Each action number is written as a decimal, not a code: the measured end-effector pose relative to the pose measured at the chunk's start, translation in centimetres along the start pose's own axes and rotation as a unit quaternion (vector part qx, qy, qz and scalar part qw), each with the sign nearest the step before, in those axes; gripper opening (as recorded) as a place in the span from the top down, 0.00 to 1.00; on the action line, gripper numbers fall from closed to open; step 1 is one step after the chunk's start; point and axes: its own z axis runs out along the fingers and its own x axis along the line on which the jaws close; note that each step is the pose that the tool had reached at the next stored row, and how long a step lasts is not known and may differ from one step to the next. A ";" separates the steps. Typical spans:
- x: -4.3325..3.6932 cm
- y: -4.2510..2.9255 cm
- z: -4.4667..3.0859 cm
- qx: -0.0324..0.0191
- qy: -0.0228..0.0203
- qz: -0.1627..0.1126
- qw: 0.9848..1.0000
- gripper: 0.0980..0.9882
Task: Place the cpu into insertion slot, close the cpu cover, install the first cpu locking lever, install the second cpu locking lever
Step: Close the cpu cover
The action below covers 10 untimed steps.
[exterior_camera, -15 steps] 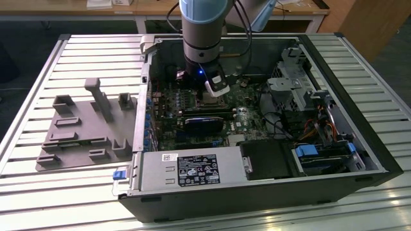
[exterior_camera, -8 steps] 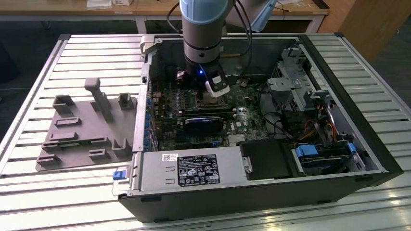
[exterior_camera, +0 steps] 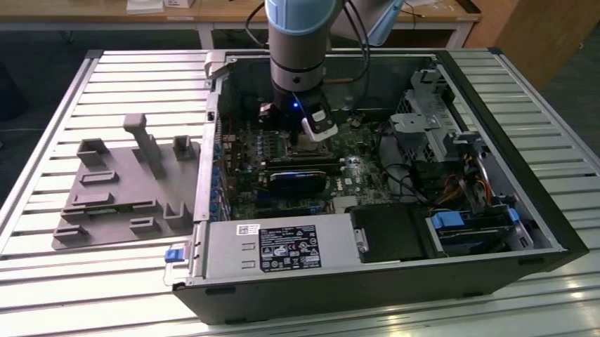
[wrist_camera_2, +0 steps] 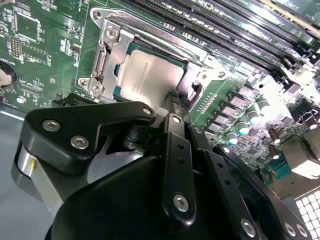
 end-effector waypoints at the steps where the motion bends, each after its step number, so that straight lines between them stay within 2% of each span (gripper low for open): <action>1: -0.06 0.02 -0.07 0.000 0.000 0.000 1.000 1.00; 10: 0.01 -0.04 -0.08 0.000 0.000 0.000 1.000 1.00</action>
